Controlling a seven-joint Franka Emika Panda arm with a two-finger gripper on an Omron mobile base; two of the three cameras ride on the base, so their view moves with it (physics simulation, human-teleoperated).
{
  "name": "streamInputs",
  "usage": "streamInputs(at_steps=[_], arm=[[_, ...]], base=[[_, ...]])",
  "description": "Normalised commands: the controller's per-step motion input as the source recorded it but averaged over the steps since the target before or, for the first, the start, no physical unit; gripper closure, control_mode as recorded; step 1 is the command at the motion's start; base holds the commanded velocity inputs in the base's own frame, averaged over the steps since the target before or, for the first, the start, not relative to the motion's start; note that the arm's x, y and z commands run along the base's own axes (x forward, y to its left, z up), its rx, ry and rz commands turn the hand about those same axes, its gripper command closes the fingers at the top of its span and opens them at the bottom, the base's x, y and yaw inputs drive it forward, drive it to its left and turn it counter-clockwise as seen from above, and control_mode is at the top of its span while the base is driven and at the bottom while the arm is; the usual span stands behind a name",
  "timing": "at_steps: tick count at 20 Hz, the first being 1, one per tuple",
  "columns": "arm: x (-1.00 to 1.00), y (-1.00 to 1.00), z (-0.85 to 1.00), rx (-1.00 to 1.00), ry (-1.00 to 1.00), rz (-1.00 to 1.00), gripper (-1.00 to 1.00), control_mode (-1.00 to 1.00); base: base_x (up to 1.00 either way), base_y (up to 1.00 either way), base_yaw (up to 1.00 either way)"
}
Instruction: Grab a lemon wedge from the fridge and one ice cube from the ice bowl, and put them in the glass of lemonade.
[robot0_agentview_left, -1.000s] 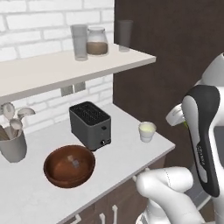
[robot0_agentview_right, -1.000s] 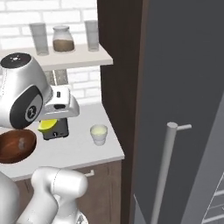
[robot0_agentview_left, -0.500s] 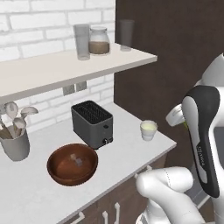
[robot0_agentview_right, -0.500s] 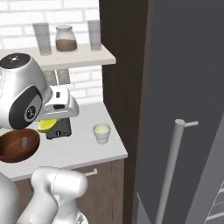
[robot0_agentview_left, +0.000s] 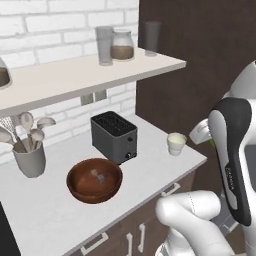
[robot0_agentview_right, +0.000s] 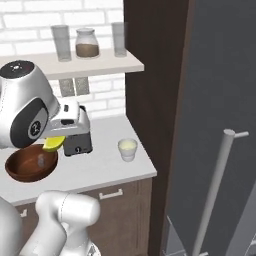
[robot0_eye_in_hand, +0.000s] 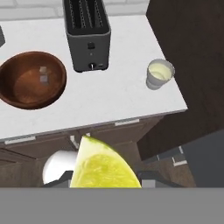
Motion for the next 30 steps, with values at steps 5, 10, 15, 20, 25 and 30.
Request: streamInputs(at_steps=[5, 10, 15, 20, 25, 30], arm=[[0.0, 0.0, 0.0, 0.0, 0.0, 0.0, 1.0, 1.0], [0.0, 0.0, 0.0, 0.0, 0.0, 0.0, 1.0, 1.0], [0.19, 0.03, 0.0, 0.0, 0.0, 0.0, 1.0, -1.0], [0.39, 0.12, -0.14, 0.0, 0.0, -0.13, 1.0, -1.0], [0.75, 0.08, -0.61, 0.0, 0.0, -0.18, 1.0, -1.0], [0.97, -0.31, -0.64, 0.04, 0.01, -0.1, 1.0, -1.0]], base=[[0.31, 0.2, 0.0], [0.32, 0.11, 0.0], [0.1, 0.01, 0.0], [0.0, 0.0, 0.0], [0.0, 0.0, 0.0], [0.0, 0.0, 0.0]])
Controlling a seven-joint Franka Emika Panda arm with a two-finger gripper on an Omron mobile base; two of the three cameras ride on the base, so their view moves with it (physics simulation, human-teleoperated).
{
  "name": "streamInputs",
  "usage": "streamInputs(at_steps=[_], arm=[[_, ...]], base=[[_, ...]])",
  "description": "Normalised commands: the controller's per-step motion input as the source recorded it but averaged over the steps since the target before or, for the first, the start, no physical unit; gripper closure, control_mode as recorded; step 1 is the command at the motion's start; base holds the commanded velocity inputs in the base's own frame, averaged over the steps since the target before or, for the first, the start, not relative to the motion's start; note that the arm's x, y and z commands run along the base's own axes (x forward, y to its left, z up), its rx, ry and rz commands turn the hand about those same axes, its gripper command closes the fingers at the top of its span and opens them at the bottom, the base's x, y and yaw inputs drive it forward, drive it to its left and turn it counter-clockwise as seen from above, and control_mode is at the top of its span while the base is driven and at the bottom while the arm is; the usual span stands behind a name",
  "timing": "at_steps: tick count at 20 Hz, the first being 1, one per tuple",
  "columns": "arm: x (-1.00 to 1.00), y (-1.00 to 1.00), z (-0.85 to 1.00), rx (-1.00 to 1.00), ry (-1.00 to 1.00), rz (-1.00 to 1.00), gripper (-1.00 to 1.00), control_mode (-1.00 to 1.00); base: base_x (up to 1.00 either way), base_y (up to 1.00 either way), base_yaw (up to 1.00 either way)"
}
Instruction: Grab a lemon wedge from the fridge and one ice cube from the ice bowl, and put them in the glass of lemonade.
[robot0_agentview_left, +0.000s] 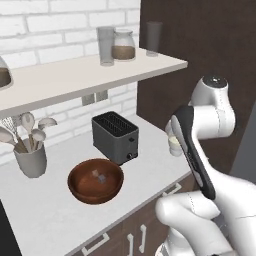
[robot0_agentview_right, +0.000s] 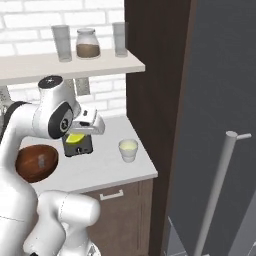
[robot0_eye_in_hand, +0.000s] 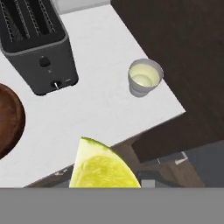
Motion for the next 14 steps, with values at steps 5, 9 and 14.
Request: streamInputs(at_steps=[5, 9, 14], arm=[[1.0, -0.6, -0.3, 0.08, 0.08, -0.01, 1.0, -1.0], [0.84, -0.25, -0.16, 0.01, 0.13, 0.0, 1.0, -1.0], [0.6, -0.01, -0.37, 0.0, 0.09, 0.0, 1.0, -1.0]], base=[[0.0, 0.0, 0.0], [0.0, 0.0, 0.0], [0.0, 0.0, 0.0]])
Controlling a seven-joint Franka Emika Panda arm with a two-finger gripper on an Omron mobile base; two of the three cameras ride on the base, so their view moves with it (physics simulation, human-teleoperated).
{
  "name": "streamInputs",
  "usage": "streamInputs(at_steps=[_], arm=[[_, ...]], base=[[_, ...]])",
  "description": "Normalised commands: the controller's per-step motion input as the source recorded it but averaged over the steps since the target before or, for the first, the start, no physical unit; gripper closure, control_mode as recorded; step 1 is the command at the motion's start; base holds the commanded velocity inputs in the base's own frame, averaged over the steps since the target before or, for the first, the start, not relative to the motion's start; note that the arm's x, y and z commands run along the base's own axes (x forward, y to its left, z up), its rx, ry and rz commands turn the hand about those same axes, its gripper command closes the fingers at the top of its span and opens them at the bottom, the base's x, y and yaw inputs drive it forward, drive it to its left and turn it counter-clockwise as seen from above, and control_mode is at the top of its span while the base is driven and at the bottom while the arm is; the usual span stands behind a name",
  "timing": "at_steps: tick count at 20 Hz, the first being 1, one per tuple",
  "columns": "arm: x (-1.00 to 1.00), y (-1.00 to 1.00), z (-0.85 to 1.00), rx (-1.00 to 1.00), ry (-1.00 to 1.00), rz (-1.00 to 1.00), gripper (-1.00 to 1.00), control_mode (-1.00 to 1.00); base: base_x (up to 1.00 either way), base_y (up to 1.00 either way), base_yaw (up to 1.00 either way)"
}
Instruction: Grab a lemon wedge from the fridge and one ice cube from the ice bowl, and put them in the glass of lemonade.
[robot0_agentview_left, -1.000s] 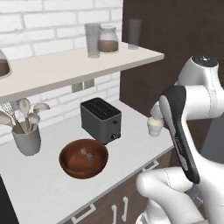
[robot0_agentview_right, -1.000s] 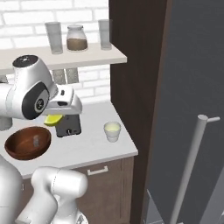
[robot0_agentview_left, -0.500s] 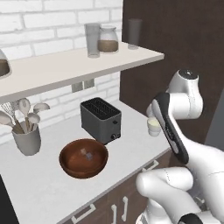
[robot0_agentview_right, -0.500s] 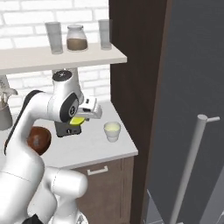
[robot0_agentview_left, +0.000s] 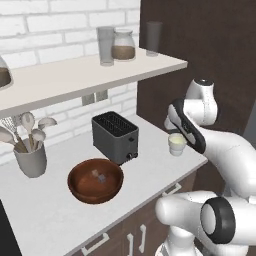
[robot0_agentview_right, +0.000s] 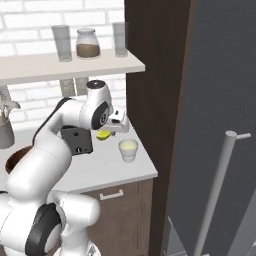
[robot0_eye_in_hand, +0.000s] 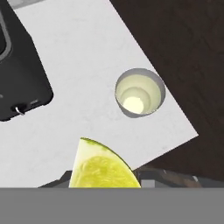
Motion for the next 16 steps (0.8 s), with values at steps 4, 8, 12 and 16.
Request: streamInputs(at_steps=[4, 8, 12, 16], arm=[[0.35, -0.06, -0.52, 0.0, 0.1, 0.0, 1.0, -1.0], [0.09, -0.11, -0.43, -0.01, 0.08, 0.0, 1.0, -1.0], [0.29, -0.16, -0.22, 0.0, 0.01, 0.0, 1.0, -1.0], [0.57, -0.04, -0.04, -0.01, 0.05, -0.02, 1.0, -1.0]], base=[[0.0, 0.0, 0.0], [0.0, 0.0, 0.0], [0.0, 0.0, 0.0], [0.0, 0.0, 0.0]])
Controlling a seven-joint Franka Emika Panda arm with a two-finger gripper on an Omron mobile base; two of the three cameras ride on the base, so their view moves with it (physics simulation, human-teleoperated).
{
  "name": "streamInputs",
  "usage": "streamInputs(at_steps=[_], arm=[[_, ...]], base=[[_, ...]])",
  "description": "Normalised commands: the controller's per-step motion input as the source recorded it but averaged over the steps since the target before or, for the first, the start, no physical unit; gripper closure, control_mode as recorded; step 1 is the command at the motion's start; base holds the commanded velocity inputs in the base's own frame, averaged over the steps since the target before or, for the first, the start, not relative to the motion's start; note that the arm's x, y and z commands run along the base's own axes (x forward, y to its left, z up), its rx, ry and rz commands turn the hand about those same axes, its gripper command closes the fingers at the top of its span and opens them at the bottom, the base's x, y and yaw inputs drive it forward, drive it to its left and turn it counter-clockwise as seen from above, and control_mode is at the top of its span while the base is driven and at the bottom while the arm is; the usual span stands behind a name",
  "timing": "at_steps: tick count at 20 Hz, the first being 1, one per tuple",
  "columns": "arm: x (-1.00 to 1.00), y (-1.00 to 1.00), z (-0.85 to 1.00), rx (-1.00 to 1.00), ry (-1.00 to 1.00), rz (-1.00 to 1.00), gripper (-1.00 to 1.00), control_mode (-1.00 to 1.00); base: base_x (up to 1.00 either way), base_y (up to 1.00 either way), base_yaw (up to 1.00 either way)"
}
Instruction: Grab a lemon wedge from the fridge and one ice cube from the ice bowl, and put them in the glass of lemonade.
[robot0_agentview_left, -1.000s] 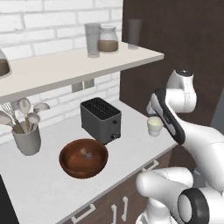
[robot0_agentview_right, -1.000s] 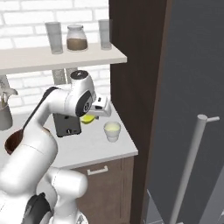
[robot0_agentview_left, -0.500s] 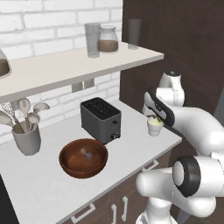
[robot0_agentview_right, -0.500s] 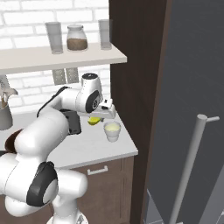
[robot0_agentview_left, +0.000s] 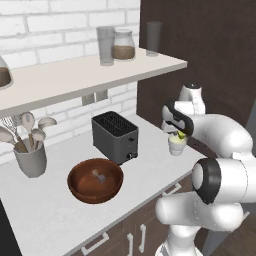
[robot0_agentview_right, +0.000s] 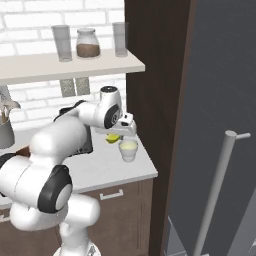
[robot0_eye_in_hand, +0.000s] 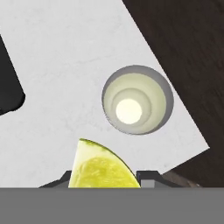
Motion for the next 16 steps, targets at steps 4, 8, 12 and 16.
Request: streamInputs(at_steps=[4, 8, 12, 16], arm=[[0.51, -0.04, -0.04, 0.0, 0.09, -0.07, 1.0, -1.0], [0.18, -0.15, -0.09, 0.0, 0.08, -0.02, 1.0, -1.0], [0.28, -0.28, -0.15, 0.0, 0.04, 0.0, 1.0, -1.0], [0.41, -0.15, -0.26, 0.0, 0.02, 0.0, 1.0, -1.0]], base=[[0.0, 0.0, 0.0], [0.0, 0.0, 0.0], [0.0, 0.0, 0.0], [0.0, 0.0, 0.0]])
